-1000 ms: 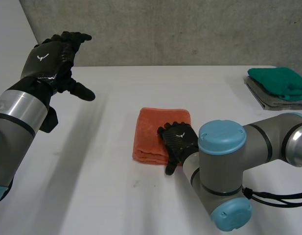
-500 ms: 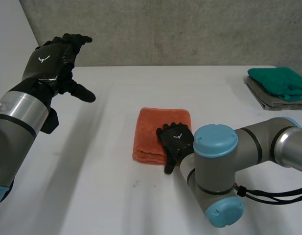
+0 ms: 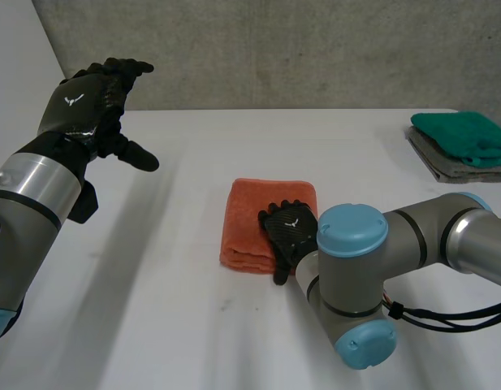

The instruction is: Fold the laundry.

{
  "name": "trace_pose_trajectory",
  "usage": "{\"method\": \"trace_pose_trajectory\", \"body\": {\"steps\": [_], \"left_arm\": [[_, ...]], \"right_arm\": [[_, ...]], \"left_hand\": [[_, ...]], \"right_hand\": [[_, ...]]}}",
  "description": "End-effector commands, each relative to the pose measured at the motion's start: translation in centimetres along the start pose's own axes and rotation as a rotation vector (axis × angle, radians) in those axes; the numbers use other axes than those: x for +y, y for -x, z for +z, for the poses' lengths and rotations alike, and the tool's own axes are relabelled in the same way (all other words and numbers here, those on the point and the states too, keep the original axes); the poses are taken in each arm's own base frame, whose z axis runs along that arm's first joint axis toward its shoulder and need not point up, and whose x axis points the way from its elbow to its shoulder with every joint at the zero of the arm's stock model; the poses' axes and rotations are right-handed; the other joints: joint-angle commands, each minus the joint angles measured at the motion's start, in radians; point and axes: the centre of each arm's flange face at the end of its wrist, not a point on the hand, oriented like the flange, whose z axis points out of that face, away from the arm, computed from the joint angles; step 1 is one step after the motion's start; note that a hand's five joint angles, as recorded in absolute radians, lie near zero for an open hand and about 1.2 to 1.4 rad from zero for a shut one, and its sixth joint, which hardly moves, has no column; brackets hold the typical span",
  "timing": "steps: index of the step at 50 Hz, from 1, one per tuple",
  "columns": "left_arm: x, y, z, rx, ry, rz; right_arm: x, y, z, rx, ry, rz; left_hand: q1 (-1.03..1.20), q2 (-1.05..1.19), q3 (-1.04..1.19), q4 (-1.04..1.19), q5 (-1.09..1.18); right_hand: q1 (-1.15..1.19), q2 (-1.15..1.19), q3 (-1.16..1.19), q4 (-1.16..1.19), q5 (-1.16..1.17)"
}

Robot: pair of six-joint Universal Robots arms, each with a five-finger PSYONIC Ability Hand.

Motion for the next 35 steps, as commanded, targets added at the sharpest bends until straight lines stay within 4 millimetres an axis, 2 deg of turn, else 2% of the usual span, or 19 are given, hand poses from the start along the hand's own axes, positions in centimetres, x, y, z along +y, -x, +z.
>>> {"method": "trace_pose_trajectory", "body": {"steps": [1,35], "left_arm": [[0.0,0.0,0.0,0.000,0.000,0.000],[-0.1,0.0,0.0,0.000,-0.016,0.001]], "right_arm": [[0.0,0.0,0.3,0.001,-0.004,-0.003],[-0.2,0.1,1.5,0.008,-0.031,-0.036]], "left_hand": [[-0.028,-0.029,-0.028,-0.021,-0.040],[-0.028,-0.029,-0.028,-0.021,-0.040]], "right_hand": [[0.089,0.068,0.071,0.056,0.045],[0.265,0.244,0.248,0.232,0.221]]}}
